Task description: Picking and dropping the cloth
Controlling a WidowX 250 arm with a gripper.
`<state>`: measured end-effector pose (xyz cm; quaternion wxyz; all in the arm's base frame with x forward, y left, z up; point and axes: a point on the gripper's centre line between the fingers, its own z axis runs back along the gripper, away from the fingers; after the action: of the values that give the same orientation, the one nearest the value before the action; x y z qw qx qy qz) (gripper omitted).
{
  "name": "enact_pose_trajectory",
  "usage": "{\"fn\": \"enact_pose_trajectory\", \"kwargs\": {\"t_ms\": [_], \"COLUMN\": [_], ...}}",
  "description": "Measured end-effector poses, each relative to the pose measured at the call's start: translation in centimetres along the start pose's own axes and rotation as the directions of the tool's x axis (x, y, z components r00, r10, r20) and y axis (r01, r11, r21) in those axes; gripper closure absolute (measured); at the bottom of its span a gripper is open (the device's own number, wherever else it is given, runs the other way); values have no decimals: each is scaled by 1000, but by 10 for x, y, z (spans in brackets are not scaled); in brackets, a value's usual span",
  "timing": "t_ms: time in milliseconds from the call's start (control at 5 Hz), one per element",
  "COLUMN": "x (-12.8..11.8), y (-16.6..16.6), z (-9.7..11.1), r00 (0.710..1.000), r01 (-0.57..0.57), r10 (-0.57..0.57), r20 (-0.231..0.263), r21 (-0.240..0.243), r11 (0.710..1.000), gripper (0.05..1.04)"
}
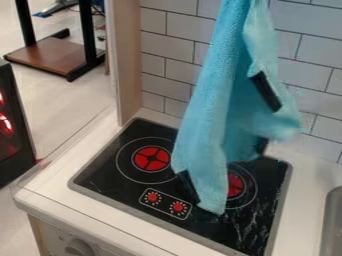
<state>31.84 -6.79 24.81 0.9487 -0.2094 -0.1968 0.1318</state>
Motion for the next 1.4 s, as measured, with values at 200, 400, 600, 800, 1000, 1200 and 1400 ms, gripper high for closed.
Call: {"fn": "enact_pose_trajectory", "kwargs": {"t_ms": [200,400,600,800,1000,1200,1400], "x": [1,13,29,44,49,39,9], "y": [1,21,28,32,35,44,46], "z": [0,8,32,50,53,31,-12], "r00": [1000,994,980,965,956,961,982], "r01": [-7,-98,-144,-166,-180,-194,-164], "r10": [7,97,143,168,181,188,151], "r20": [3,43,136,201,231,203,113], "r21": [7,24,-5,-31,-26,12,109], "r11": [1000,995,990,986,983,981,980], "gripper": [1035,1035,1035,1035,1035,1035,1035]}}
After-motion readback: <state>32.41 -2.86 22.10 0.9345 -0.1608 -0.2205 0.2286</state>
